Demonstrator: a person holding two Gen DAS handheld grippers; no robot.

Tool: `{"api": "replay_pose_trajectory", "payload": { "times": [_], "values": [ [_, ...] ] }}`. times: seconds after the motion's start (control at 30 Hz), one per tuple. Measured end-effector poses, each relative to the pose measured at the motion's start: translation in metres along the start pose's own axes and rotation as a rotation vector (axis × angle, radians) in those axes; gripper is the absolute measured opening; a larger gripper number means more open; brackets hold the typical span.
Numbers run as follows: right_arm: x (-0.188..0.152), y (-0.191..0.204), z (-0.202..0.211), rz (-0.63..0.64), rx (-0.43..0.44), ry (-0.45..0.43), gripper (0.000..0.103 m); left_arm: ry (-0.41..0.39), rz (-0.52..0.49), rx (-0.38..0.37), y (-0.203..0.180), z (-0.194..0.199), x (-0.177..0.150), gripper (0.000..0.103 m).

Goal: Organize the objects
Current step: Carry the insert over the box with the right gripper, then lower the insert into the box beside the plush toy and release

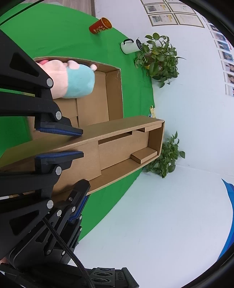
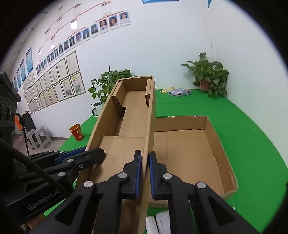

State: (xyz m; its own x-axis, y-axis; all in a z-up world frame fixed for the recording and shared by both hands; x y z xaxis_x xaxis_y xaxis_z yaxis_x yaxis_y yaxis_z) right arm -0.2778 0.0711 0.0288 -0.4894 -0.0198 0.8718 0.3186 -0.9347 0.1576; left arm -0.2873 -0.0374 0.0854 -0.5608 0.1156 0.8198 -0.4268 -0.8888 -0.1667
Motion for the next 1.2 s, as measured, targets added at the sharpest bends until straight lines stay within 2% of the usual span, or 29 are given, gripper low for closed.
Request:
{"api": "replay_pose_trajectory", "payload": {
  "times": [0.2,0.33,0.63,0.9,1.07,1.2],
  "values": [
    [0.002,0.001,-0.043,-0.007,0.0,0.064,0.008,0.063,0.018,0.038,0.026,-0.049,0.01,0.013],
    [-0.003,-0.006,-0.077,-0.069,0.028,0.132,0.008,0.112,0.026,0.084,0.042,-0.087,0.009,0.012],
    [-0.017,-0.009,-0.129,-0.096,0.038,0.232,0.008,0.209,0.036,0.144,0.088,-0.153,-0.012,0.011],
    [-0.047,-0.013,-0.161,-0.141,0.04,0.345,0.008,0.312,0.066,0.182,0.115,-0.202,-0.046,0.009],
    [-0.049,-0.014,-0.163,-0.134,0.055,0.344,0.008,0.319,0.063,0.203,0.12,-0.208,-0.053,0.01],
    [-0.05,-0.01,-0.163,-0.107,0.073,0.35,0.007,0.317,0.05,0.22,0.118,-0.194,-0.053,0.011]
  ]
}}
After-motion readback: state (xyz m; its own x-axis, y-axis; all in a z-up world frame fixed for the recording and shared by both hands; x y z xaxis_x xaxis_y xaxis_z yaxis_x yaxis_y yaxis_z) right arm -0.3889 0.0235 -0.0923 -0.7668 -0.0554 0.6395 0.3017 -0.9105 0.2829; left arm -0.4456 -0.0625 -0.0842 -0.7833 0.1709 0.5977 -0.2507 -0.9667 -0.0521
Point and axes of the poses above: each gripper's, at about its wrist camera, not at the fingertips, and z roughly against the way its jaws point, y to its left, x to its top, the point moved 2 cm from there along -z, roughly the way its jaws point, and after that the axes turned 4 degrees about -y, right-handed, at the moved point
